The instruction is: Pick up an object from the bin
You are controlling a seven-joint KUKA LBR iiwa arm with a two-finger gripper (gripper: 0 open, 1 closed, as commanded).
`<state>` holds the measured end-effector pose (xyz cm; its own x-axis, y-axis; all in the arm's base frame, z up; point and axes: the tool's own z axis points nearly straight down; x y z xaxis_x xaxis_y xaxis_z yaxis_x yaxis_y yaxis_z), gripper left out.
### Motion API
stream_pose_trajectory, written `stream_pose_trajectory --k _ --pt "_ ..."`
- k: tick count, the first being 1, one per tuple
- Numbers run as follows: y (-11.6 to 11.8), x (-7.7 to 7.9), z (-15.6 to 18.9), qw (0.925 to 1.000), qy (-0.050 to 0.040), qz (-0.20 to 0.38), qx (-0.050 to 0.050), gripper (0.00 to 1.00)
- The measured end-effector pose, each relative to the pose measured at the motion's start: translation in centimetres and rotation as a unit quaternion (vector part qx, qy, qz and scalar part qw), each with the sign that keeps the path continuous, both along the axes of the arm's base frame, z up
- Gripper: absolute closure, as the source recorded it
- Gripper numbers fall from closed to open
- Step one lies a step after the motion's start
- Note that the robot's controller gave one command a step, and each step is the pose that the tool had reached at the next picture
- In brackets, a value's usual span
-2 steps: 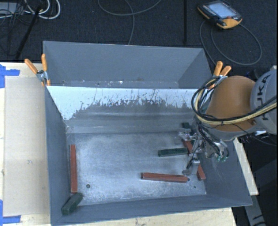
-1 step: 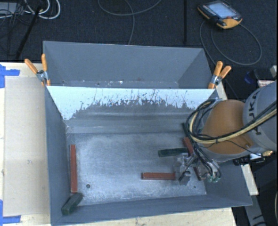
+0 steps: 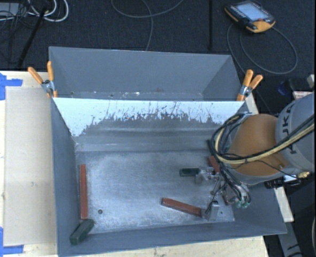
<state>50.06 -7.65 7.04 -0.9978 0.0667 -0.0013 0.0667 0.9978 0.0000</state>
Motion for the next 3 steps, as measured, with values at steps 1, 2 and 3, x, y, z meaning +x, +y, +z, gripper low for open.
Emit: stream_pose_trajectory --k 1,2,3 --pt "0.0 0.0 0.0 1.0000 0.0001 0.000 0.000 0.00" --pt "1.5 -0.7 0.0 0.9990 0.0006 -0.044 -0.001 0.00" --pt "8.2 -1.2 0.1 0.9979 0.0028 0.064 -0.001 1.00"
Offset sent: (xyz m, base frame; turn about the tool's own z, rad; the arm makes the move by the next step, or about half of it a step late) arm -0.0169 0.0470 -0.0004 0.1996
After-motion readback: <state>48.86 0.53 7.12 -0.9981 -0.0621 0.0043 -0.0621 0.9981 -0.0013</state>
